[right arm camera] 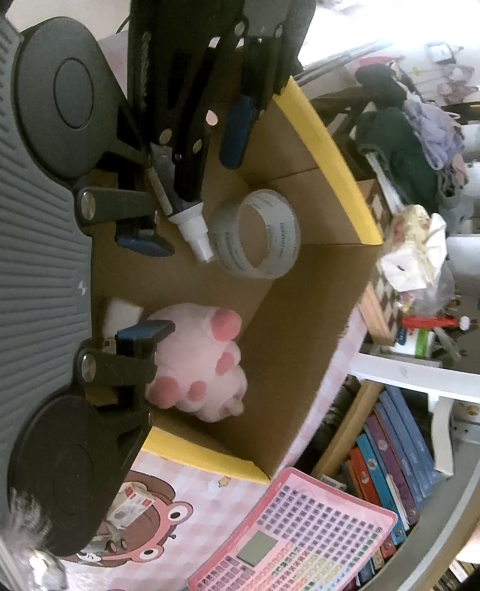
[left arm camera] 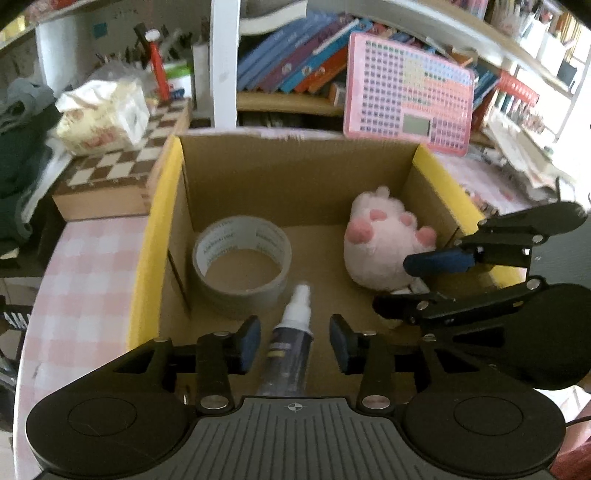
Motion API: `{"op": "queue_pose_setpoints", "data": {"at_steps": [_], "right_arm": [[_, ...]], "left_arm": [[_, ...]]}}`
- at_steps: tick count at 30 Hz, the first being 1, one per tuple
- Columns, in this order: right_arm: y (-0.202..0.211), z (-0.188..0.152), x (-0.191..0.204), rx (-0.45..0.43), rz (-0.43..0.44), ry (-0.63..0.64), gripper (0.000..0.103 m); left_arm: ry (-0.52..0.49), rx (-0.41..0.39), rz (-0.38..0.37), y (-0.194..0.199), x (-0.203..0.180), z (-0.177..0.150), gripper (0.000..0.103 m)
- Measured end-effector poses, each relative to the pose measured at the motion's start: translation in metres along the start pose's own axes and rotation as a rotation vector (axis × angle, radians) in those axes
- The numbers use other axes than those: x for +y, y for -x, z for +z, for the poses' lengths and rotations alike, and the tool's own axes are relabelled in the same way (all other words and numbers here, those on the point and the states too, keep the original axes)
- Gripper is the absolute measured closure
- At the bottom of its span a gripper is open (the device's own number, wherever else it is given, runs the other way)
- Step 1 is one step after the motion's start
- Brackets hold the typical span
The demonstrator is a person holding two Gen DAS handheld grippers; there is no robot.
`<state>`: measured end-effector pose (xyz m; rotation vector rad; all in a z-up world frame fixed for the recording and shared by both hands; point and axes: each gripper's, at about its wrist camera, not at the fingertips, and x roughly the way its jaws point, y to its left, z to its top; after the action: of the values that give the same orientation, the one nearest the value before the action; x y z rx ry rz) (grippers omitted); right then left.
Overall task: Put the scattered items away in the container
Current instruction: 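Lower the spray bottle and charger into the box with both tools, then open both tools to release the spray bottle and charger in the box, then withdraw both tools from the box toward the items on the printed mat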
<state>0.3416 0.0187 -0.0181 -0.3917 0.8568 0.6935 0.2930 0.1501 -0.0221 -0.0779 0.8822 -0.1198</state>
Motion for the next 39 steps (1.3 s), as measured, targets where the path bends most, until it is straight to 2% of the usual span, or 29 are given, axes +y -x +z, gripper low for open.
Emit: {"op": "queue_pose_setpoints", "data": {"at_steps": [2, 5, 10, 14, 19, 30, 39], "right_arm": [[0.007, -0.001, -0.001, -0.018, -0.009, -0.014, 0.058], [0.02, -0.002, -0.002, -0.049, -0.012, -0.038, 0.055], [0.045, -0.005, 0.002, -0.111, -0.029, -0.057, 0.052], [0.067, -0.011, 0.007, -0.164, -0.048, -0.071, 0.048], [0.094, -0.023, 0.013, -0.219, -0.077, -0.098, 0.043], [0.131, -0.058, 0.036, -0.25, -0.127, -0.15, 0.039], [0.146, -0.093, 0.061, -0.245, -0.165, -0.206, 0.029]], "left_arm": [[0.009, -0.027, 0.001, 0.009, 0.0, -0.001, 0.056], [0.013, -0.067, 0.007, 0.022, -0.003, -0.002, 0.048], [0.0, -0.127, 0.01, 0.046, -0.01, -0.005, 0.045], [-0.003, -0.178, 0.013, 0.067, -0.015, -0.012, 0.033], [0.005, -0.219, 0.013, 0.092, -0.017, -0.024, 0.031], [0.015, -0.229, 0.02, 0.126, -0.02, -0.06, 0.03], [0.023, -0.211, 0.012, 0.143, -0.025, -0.094, 0.028]]}}
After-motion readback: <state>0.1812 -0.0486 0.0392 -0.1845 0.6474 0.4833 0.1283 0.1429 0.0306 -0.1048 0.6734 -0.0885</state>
